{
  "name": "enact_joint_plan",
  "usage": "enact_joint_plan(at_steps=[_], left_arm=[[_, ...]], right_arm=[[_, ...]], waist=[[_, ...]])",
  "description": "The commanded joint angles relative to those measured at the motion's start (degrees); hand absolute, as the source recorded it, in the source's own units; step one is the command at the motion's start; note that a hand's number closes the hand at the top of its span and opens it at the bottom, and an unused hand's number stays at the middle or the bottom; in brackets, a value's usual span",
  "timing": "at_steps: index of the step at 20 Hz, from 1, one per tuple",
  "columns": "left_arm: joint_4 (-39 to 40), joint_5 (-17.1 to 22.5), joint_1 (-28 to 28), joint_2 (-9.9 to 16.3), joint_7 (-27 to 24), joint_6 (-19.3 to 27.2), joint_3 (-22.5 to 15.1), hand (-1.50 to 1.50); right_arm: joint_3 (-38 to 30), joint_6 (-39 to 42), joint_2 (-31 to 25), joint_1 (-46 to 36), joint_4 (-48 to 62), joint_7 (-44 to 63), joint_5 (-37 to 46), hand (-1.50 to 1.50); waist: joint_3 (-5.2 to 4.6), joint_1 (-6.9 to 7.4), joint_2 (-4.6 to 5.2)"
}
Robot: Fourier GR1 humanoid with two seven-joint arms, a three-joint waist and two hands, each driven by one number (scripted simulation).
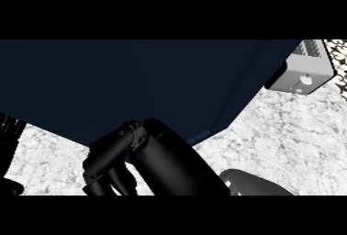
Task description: Pick up the wine, place it into the cabinet and close the cabinet
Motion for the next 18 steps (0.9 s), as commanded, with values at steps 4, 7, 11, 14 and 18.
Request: enact_joint_plan(at_steps=[4,7,11,14,18], left_arm=[[1.3,-0.5,0.1,-1.0,1.1,-0.4,2.3,-1.5],[3.8,-1.3,-1.0,-1.6,1.0,-1.5,3.3,-1.5],[1.5,-3.9,3.8,-2.8,-1.3,-2.9,4.1,-1.5],[4.7,-1.9,-0.9,-0.8,1.4,-5.1,6.0,-1.5],[-1.3,-3.7,1.2,-2.9,2.2,-1.6,5.7,-1.5]], right_arm=[[-6.0,-2.3,3.3,-11.3,16.8,-6.4,-7.3,1.5],[-6.6,-2.2,3.3,-11.9,20.5,-7.2,-10.7,1.5],[-6.0,-3.2,3.4,-8.9,23.1,-11.3,-12.1,1.5],[-13.0,5.0,3.3,-7.8,29.0,-14.0,-11.7,1.5],[-14.9,8.3,1.5,-5.2,32.7,-18.6,-10.6,1.5]], waist=[[0.18,-1.55,-0.05],[0.18,-1.96,-0.09],[0.2,-1.85,-0.18],[0.2,-2.35,-0.03],[0.24,-2.26,-0.13]])
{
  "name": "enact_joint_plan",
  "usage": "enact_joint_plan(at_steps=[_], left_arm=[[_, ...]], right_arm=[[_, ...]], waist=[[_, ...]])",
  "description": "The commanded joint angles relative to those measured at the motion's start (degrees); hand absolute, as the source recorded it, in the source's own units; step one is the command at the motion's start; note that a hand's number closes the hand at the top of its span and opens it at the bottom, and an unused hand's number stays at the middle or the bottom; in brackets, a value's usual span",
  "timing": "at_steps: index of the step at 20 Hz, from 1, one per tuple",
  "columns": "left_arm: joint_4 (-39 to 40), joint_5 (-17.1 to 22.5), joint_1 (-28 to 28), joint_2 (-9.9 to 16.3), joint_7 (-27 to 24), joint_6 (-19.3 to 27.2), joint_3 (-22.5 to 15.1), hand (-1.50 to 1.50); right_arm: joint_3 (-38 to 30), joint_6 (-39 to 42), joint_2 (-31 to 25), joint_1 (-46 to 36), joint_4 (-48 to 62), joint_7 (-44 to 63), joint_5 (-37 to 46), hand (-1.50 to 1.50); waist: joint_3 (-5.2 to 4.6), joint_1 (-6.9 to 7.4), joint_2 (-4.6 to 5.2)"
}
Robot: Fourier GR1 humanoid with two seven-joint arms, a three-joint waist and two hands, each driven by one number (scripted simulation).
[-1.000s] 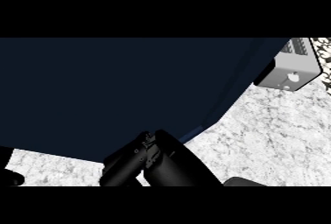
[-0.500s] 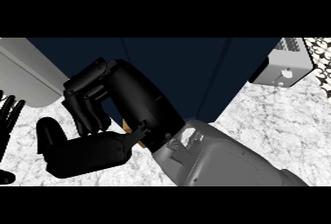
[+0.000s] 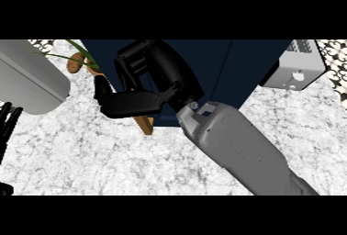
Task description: Pick up the wine, place it into the cabinet and close the cabinet
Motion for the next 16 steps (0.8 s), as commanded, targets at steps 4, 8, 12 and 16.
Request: enact_joint_plan(at_steps=[4,8,12,16], left_arm=[[-3.0,-1.1,2.1,-2.6,1.2,0.2,1.0,-1.5],[3.5,1.2,-3.7,-0.4,3.5,-2.1,2.6,-1.5],[0.4,1.1,-2.1,-0.2,3.8,-2.6,2.4,-1.5],[0.2,-0.8,-3.0,-2.1,3.8,-0.9,0.7,-1.5]], right_arm=[[-5.4,7.1,-2.0,1.2,6.1,-4.0,2.0,1.5],[-8.5,11.7,-3.2,-2.1,13.4,-7.6,0.9,1.5],[-9.4,13.2,-4.3,-1.3,18.3,-12.8,2.3,1.5],[-10.5,13.1,-4.5,-4.1,20.2,-12.1,2.6,1.5]], waist=[[0.03,-0.19,-0.08],[-0.02,-0.39,0.21],[-0.01,0.39,0.42],[-0.02,0.34,0.42]])
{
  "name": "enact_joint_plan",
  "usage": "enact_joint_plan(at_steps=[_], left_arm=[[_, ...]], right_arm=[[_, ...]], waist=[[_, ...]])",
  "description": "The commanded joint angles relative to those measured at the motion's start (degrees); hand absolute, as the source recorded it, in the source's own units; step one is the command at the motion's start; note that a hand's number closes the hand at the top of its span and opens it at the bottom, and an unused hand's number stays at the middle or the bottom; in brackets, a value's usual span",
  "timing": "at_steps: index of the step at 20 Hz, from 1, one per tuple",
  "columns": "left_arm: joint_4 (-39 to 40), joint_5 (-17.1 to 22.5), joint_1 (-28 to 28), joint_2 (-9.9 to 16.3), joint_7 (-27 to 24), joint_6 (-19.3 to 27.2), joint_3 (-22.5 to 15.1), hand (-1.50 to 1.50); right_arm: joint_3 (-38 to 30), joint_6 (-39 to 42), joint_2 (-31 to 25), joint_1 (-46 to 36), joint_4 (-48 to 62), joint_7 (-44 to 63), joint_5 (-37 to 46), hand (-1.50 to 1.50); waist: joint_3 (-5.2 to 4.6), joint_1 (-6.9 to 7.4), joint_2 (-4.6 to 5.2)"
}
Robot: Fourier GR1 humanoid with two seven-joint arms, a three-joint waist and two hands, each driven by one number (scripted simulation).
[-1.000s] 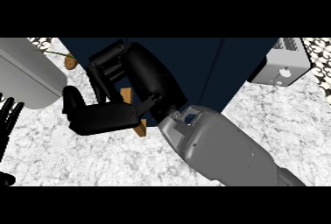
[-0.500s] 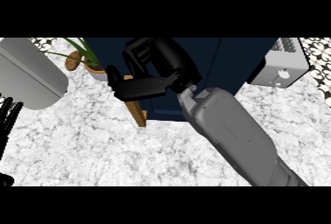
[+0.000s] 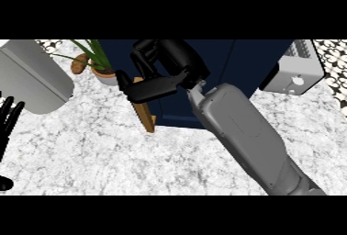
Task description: Pick up the wine, place it into the cabinet and close the cabinet
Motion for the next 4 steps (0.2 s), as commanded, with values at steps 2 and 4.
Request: enact_joint_plan(at_steps=[2,4], left_arm=[[-1.1,-2.0,0.2,-2.2,-1.3,-0.7,-1.8,-1.5],[-0.9,-0.6,-1.1,-0.7,0.7,-0.3,-0.7,-1.5]], right_arm=[[-5.4,-3.0,-2.7,-3.5,10.6,-1.5,2.6,1.5],[-4.9,-1.7,-3.1,-0.6,9.8,-3.0,2.4,1.5]], waist=[[0.55,0.15,2.25],[0.61,-0.44,2.13]])
